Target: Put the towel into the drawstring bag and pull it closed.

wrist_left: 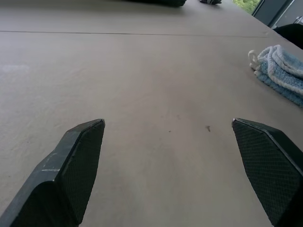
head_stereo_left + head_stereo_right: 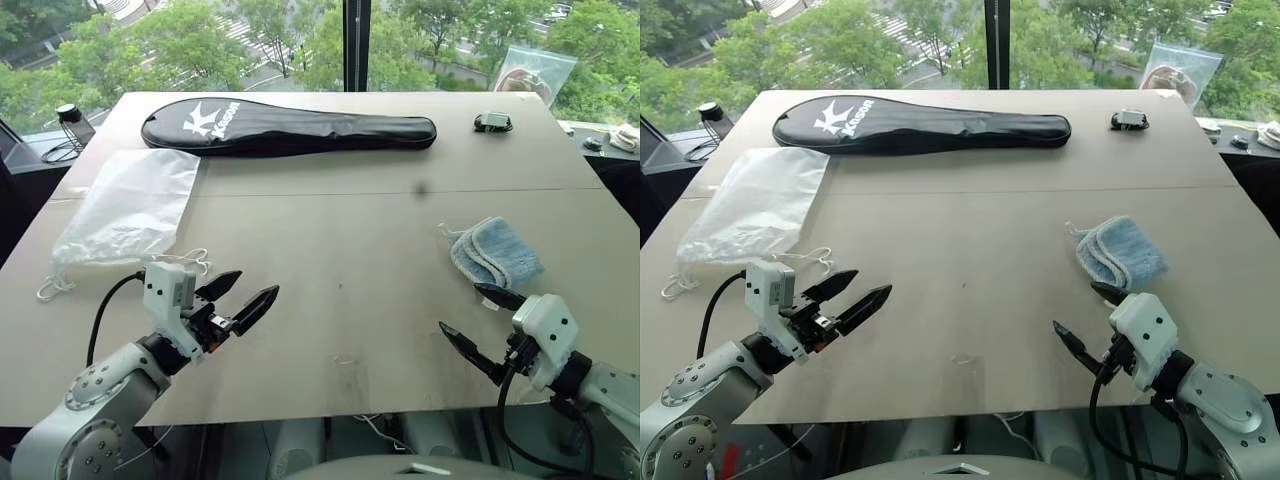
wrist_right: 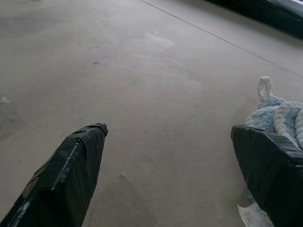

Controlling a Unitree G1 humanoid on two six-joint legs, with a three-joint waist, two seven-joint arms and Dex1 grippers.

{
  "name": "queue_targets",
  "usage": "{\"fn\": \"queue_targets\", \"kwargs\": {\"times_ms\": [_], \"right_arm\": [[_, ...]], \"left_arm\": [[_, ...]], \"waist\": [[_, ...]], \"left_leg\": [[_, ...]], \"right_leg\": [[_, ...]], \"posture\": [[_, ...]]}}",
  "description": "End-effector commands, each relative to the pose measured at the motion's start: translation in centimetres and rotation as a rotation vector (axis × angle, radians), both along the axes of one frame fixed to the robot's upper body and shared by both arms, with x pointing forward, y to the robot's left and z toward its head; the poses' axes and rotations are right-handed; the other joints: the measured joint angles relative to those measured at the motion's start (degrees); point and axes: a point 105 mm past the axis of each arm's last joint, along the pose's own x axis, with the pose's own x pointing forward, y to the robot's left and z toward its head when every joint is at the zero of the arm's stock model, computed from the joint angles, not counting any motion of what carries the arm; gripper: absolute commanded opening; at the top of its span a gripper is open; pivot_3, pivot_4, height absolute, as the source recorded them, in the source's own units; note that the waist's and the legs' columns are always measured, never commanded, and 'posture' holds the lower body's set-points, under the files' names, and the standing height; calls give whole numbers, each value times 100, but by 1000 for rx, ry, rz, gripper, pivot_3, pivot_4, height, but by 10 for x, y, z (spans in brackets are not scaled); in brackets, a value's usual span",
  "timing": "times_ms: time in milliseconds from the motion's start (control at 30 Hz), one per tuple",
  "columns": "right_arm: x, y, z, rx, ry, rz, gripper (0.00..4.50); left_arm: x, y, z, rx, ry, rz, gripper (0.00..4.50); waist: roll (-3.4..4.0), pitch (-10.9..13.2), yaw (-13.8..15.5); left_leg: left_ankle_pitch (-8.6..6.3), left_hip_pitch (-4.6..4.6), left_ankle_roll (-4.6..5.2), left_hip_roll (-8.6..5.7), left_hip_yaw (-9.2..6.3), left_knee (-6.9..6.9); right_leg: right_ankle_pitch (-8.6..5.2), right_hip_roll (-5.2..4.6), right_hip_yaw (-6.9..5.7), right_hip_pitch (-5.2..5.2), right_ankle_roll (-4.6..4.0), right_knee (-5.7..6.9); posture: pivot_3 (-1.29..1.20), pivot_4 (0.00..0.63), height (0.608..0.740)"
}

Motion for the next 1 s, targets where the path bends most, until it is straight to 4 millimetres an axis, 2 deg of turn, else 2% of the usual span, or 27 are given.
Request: {"fn": "queue_targets", "kwargs": {"times_ms": [33,133,300,400,433,500,533,600,667,900,1000], "right_arm": [[6,10,12,27,-104,25,4500],[28,31,23,87,-210,85,4500],[40,49,40,140,-293,196,4500],[36,63,51,180,-289,352,4500],[31,66,53,185,-265,421,4500],[24,70,53,189,-232,494,4500],[22,70,53,189,-219,519,4500],[18,71,51,193,-196,550,4500],[15,72,49,195,-180,573,4500],[12,79,59,224,-227,630,4500],[15,82,61,235,-234,638,4500]], "left_arm": [[8,7,13,34,-83,40,4435],[33,21,27,16,-156,180,4435],[48,54,45,162,-246,417,4435],[48,90,63,547,-359,559,4435],[42,102,70,771,-420,573,4435],[35,110,75,1027,-494,535,4435],[30,117,76,1109,-523,517,4435],[18,156,63,1198,-431,576,4435],[10,181,60,1284,-378,603,4435],[11,211,49,1468,-318,572,4435],[20,215,44,1481,-298,544,4435]], "waist": [[0,0,1],[-1,4,-7],[-3,2,-5],[-13,9,-12],[-17,11,-25],[-17,12,-31],[-15,13,-11],[-9,17,3],[-10,17,1],[-27,11,14],[-28,12,-2]], "left_leg": [[0,-3,0,0,0,-2],[0,-15,0,0,-5,-3],[0,-16,0,-2,-4,-2],[0,-22,0,-3,-8,-6],[0,-25,0,-3,-8,-12],[0,-27,0,1,-6,-27],[0,-25,0,-1,-3,-33],[0,-25,0,-4,2,-43],[0,-26,0,-2,4,-45],[0,-30,0,1,-3,-24],[0,-29,0,0,-2,-24]], "right_leg": [[0,0,0,-2,0,-1],[1,12,-1,-14,0,0],[14,15,7,-13,15,0],[26,14,4,-16,-4,-4],[27,15,5,-22,-5,-3],[26,23,14,-33,-9,-5],[25,17,12,-34,-12,-6],[24,1,8,-38,-13,-8],[24,-5,6,-39,-13,-7],[9,-18,-19,-33,-10,-2],[25,-19,-20,-33,-6,3]], "posture": [[0,150,740],[0,150,740],[0,150,740],[0,150,740],[0,150,740],[0,150,740],[0,150,740],[0,150,740],[0,150,740],[0,150,740],[0,150,740]]}}
